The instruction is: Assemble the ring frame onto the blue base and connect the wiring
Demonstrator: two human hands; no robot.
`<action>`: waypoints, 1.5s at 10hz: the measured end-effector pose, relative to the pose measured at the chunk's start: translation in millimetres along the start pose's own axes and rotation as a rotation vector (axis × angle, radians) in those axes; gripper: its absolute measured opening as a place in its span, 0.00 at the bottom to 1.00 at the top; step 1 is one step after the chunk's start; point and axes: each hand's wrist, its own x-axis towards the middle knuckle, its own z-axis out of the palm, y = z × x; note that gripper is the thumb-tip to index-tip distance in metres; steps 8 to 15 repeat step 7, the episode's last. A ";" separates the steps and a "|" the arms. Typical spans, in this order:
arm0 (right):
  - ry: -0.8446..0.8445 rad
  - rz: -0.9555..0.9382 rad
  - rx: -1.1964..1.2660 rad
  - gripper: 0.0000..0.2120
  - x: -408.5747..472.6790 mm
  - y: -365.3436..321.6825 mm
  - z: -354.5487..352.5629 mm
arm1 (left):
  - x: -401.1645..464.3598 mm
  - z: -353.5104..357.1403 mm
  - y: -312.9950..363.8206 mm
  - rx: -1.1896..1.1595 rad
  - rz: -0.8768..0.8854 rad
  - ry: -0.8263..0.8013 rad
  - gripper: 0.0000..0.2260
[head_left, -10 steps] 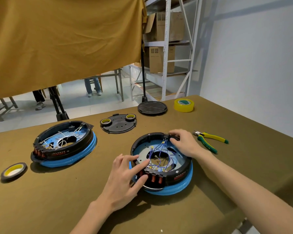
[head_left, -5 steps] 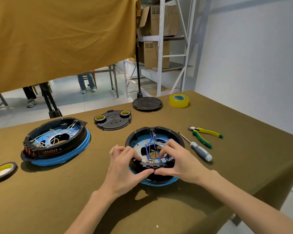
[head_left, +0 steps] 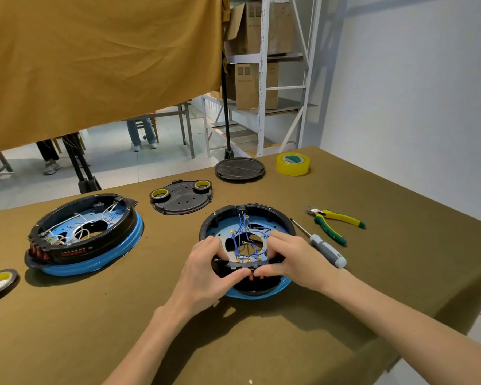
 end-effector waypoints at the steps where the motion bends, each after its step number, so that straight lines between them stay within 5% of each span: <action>1: 0.040 0.001 -0.007 0.21 -3.1 1.9 4.9 | 0.3 0.8 -2.0 -0.004 -0.011 0.015 0.20; 5: -0.003 0.049 0.046 0.22 17.9 21.4 0.7 | 9.4 9.7 -14.8 0.179 0.025 -0.033 0.18; 7: 0.031 0.092 0.096 0.16 12.4 15.8 -1.1 | 5.8 12.9 -14.2 0.130 0.047 0.033 0.19; 15: 0.031 0.092 0.096 0.16 12.4 15.8 -1.1 | 5.8 12.9 -14.2 0.130 0.047 0.033 0.19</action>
